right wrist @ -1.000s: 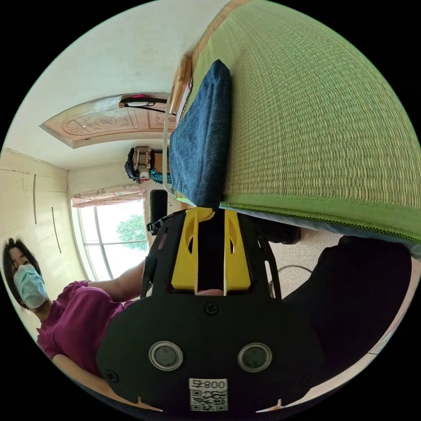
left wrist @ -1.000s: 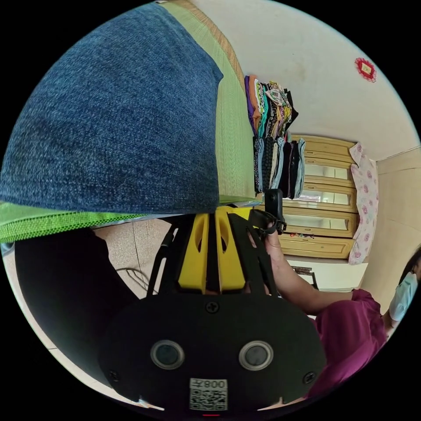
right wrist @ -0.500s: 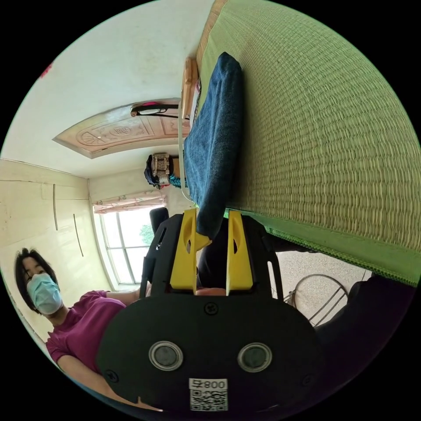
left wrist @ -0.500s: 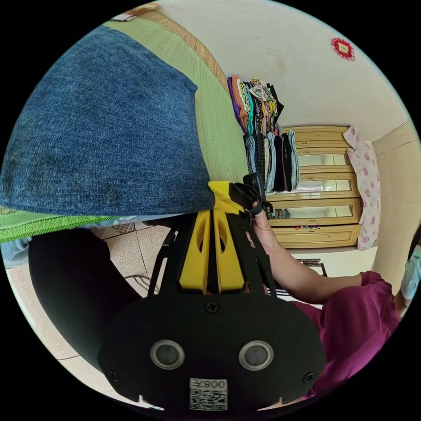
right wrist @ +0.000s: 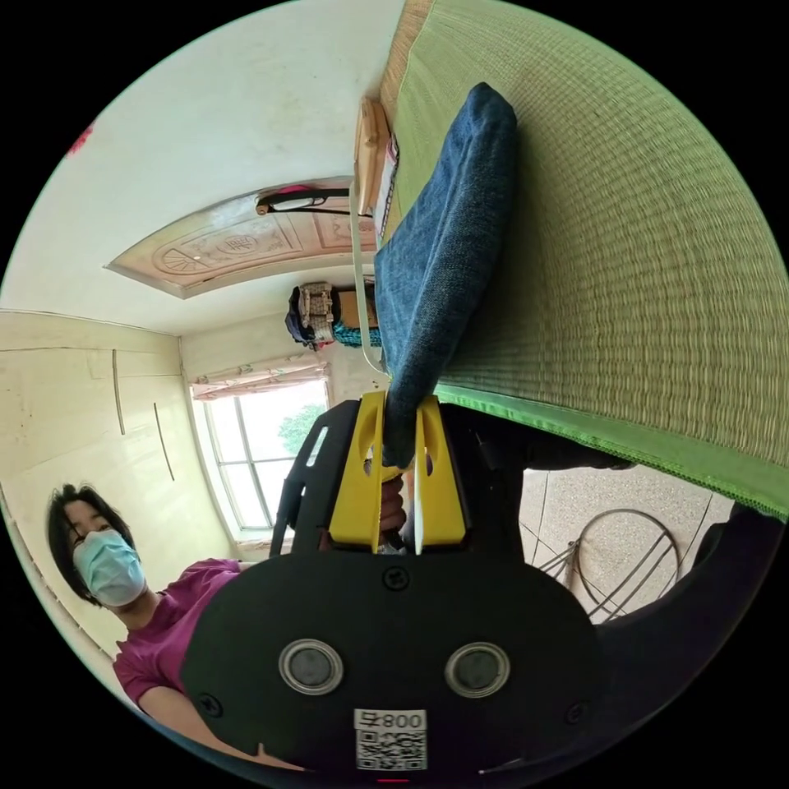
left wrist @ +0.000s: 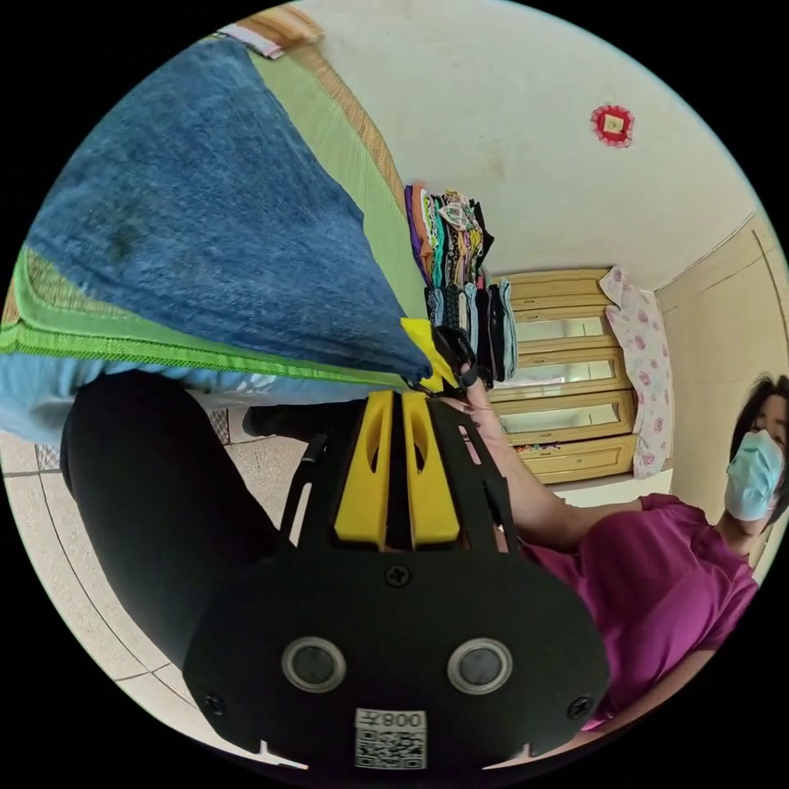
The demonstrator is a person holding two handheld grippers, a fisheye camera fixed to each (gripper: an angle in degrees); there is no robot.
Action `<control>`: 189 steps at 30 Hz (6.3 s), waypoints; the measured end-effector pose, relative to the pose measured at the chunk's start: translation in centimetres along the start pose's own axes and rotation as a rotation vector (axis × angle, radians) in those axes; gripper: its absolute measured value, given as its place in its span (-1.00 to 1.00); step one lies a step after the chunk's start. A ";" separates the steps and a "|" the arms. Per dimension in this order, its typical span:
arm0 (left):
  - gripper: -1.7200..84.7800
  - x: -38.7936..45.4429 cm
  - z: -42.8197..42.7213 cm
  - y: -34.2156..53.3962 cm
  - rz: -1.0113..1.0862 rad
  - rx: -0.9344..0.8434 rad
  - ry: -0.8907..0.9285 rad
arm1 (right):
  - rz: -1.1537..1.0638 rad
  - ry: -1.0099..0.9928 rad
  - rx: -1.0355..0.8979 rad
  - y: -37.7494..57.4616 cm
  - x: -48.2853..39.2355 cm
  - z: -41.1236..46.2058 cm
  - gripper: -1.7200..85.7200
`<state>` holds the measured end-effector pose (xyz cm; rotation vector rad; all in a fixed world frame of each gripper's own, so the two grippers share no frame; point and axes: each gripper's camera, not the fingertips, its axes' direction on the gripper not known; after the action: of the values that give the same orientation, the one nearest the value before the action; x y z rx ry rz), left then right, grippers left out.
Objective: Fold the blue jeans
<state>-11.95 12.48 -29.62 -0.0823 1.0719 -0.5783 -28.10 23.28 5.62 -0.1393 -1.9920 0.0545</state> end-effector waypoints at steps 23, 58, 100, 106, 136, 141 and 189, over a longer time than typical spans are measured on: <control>-0.61 -14.1 -17.2 7.0 -0.433 0.643 0.415 | -0.064 0.023 0.003 -4.4 -7.8 2.9 -0.83; -0.75 -12.1 -7.8 1.3 -0.454 0.470 0.243 | -0.047 0.005 0.080 -0.2 -0.5 -7.2 -0.84; -0.77 28.0 71.4 -56.2 0.144 0.001 0.403 | -0.611 0.021 0.678 -8.0 -16.4 -74.8 -0.89; -0.77 44.4 94.0 -64.4 0.341 -0.153 0.514 | -0.719 0.143 0.896 -2.2 -25.2 -93.9 -0.89; -0.91 50.7 147.3 -61.5 0.434 -0.388 0.153 | -0.185 -0.096 1.236 8.6 -4.0 -110.4 -0.85; -0.95 56.5 152.7 -58.5 0.582 -0.419 0.125 | -0.206 -0.003 1.355 11.3 -9.6 -111.1 -0.94; -0.73 93.2 148.3 41.2 1.484 -1.055 0.654 | -0.300 1.233 1.909 63.5 -75.0 -55.5 -0.88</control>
<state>162.44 -28.70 -45.68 0.0091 1.6108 1.4122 57.68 75.69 -45.83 1.0664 -0.1560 1.2398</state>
